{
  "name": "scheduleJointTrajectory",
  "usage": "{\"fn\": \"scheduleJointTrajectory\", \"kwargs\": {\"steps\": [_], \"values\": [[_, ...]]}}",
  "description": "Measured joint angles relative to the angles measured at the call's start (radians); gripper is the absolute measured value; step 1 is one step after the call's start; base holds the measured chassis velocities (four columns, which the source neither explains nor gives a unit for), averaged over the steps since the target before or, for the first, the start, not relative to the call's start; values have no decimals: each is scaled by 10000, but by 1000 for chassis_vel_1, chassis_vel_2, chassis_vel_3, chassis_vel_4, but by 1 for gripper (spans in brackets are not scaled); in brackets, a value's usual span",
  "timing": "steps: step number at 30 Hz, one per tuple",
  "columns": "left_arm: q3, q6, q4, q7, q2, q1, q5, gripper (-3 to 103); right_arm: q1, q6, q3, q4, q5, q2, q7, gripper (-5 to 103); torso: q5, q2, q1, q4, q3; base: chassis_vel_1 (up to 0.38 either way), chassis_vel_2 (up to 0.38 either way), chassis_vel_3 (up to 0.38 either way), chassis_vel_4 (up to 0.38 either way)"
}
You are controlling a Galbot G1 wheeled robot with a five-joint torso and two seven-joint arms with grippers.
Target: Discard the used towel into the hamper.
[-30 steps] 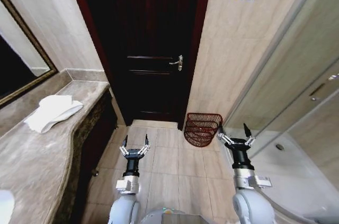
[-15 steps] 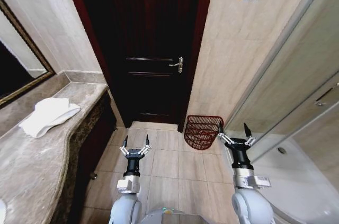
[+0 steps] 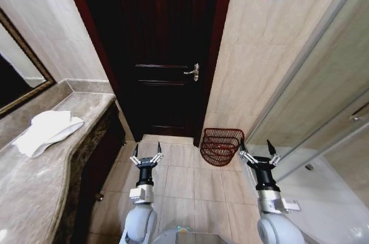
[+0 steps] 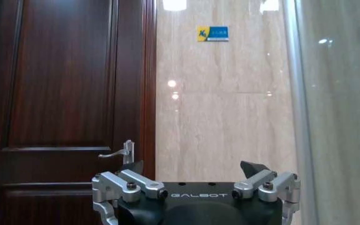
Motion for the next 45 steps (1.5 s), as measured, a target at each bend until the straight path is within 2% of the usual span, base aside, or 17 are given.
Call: {"fn": "scheduleJointTrajectory", "kwargs": {"steps": [1, 4, 6, 8, 10, 12, 13, 14, 16, 20, 24, 27, 40, 45], "values": [[-20, -58, -23, 129, -3, 141, 2, 100, 152, -39, -19, -34, -13, -43, 111, 100, 9, -3, 4, 7, 2, -108, 139, 137, -120], [-52, -153, -24, 388, 0, 308, -53, 100, 300, -127, -48, -39, -103, -47, 308, 100, -1, -2, 2, 1, 1, -117, 129, 114, -110], [-131, -198, -65, 799, 0, 377, -358, 100, 354, -181, -75, -39, -172, -55, 413, 100, 20, -3, 1, 0, 1, -114, 85, 88, -90], [-245, -198, -142, 1078, 0, 353, -570, 100, 356, -199, -90, -36, -192, -65, 443, 100, 9, -2, 1, -3, 1, -85, 57, 72, -70], [-429, -141, -255, 1284, 18, 276, -808, 100, 360, -213, -105, -35, -211, -63, 468, 100, 15, -2, -2, -1, 0, -72, 69, 69, -61], [-831, 6, -436, 1522, 518, 42, -1315, 100, 391, -235, -137, -66, -304, 36, 524, 100, 15, -2, -3, -2, -1, -66, 75, 81, -66], [-831, 6, -436, 1522, 518, 42, -1315, 100, 391, -235, -137, -66, -304, 36, 524, 100, 15, -2, -3, -2, -1, -65, 75, 88, -59], [-1135, 125, -508, 1585, 1014, -78, -1619, 100, 420, -241, -155, -112, -385, 112, 566, 100, 14, -1, -4, -3, -1, -82, 70, 88, -79], [-1444, 236, -571, 1604, 1576, -177, -1921, 100, 458, -260, -158, -148, -502, 164, 626, 100, 14, -1, -4, -2, -1, -76, 77, 78, -83], [-1754, 454, -684, 1522, 2082, -261, -2296, 100, 547, -342, -105, -156, -526, 161, 659, 100, 11, -2, -2, -2, -1, -68, 97, 75, -91], [-1731, 504, -695, 1454, 1958, -275, -2343, 100, 604, -402, -87, -163, -448, 121, 658, 100, 14, -2, -1, -1, 0, -79, 96, 78, -83], [-1612, 546, -695, 1361, 1592, -279, -2331, 100, 708, -471, -96, -188, -361, 72, 643, 100, 15, -1, -3, -2, -1, -91, 53, 77, -64], [-1448, 587, -766, 1226, 1190, -185, -2320, 100, 813, -499, -154, -192, -204, 112, 511, 100, 15, 0, -3, -1, -1, -126, 118, 119, -113], [-1329, 527, -767, 1159, 948, -178, -2247, 100, 676, -302, -200, -153, -422, 191, 325, 100, 15, 0, -1, -1, 0, -155, 161, 169, -180]]}}
